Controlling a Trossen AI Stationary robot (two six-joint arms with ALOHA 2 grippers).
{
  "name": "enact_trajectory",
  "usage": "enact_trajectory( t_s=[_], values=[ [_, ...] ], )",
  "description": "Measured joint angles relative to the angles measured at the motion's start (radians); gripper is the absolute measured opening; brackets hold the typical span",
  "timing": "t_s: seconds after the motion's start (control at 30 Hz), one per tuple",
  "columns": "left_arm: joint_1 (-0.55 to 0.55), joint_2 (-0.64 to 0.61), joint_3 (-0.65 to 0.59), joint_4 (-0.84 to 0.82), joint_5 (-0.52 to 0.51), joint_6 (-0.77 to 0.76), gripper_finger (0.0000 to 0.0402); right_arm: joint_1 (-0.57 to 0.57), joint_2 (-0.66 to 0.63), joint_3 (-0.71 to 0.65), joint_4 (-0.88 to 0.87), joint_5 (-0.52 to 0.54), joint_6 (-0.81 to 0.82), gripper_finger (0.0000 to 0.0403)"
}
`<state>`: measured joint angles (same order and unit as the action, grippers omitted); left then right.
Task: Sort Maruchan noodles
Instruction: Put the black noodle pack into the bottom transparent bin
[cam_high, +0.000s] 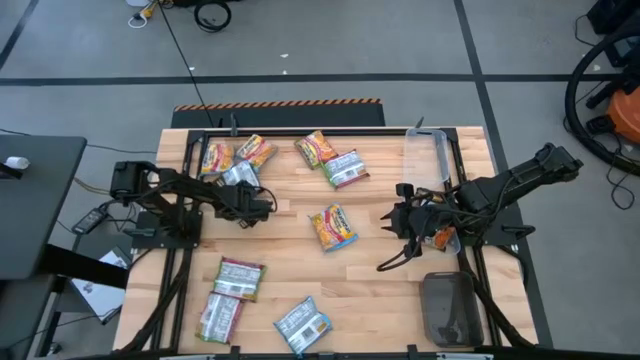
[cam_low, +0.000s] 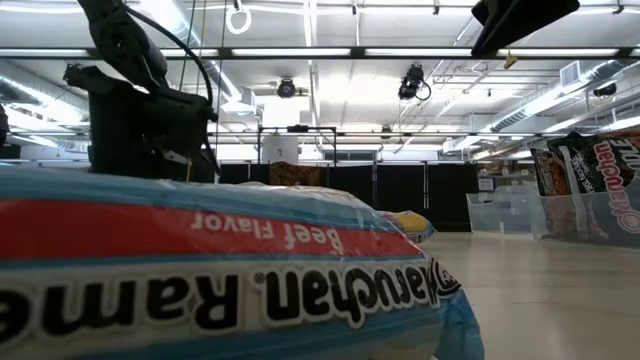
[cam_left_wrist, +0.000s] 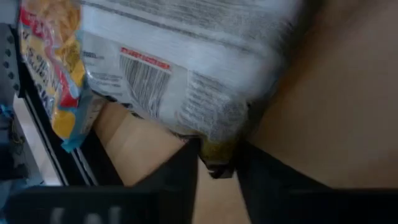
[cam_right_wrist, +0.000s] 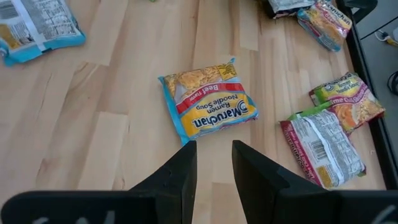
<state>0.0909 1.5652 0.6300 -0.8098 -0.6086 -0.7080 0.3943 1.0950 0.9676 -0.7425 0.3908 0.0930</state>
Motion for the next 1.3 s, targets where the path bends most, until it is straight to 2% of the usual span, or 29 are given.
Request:
enact_trajectory(
  t_s=[0.17, 0.33, 0.5, 0.67, 0.77, 0.9, 1.07, 1.13, 1.3],
  values=[
    [-0.002, -0.001, 0.023, -0.007, 0.057, -0.019, 0.0014, 0.019, 0.0, 0.0, 0.001, 0.0, -0.005, 0.0107],
    [-0.024, -0.028, 0.157, -0.037, 0.194, 0.038, 0.001, 0.023, 0.0, 0.0, 0.045, 0.012, -0.051, 0.0107],
    [-0.067, -0.063, 0.37, -0.05, 0.283, 0.145, 0.0009, 0.021, 0.0, 0.0, 0.199, 0.057, -0.16, 0.011],
    [-0.115, -0.06, 0.543, 0.056, 0.341, 0.242, 0.0008, -0.005, 0.036, 0.0, 0.371, -0.027, -0.278, 0.0135],
    [-0.142, -0.059, 0.574, 0.174, 0.392, 0.339, 0.0008, -0.03, 0.09, 0.0, 0.449, -0.071, -0.31, 0.0163],
    [-0.165, -0.059, 0.576, 0.297, 0.462, 0.399, 0.0008, -0.06, 0.153, 0.0, 0.549, -0.055, -0.348, 0.02],
    [-0.195, -0.019, 0.573, 0.38, 0.461, 0.405, 0.0007, -0.105, 0.176, 0.024, 0.61, -0.074, -0.39, 0.0226],
    [-0.203, 0.001, 0.573, 0.399, 0.46, 0.406, 0.0007, -0.129, 0.185, 0.027, 0.612, -0.113, -0.392, 0.0228],
    [-0.214, 0.058, 0.573, 0.497, 0.467, 0.444, 0.0007, -0.189, 0.234, 0.028, 0.597, -0.292, -0.359, 0.0225]
  ],
)
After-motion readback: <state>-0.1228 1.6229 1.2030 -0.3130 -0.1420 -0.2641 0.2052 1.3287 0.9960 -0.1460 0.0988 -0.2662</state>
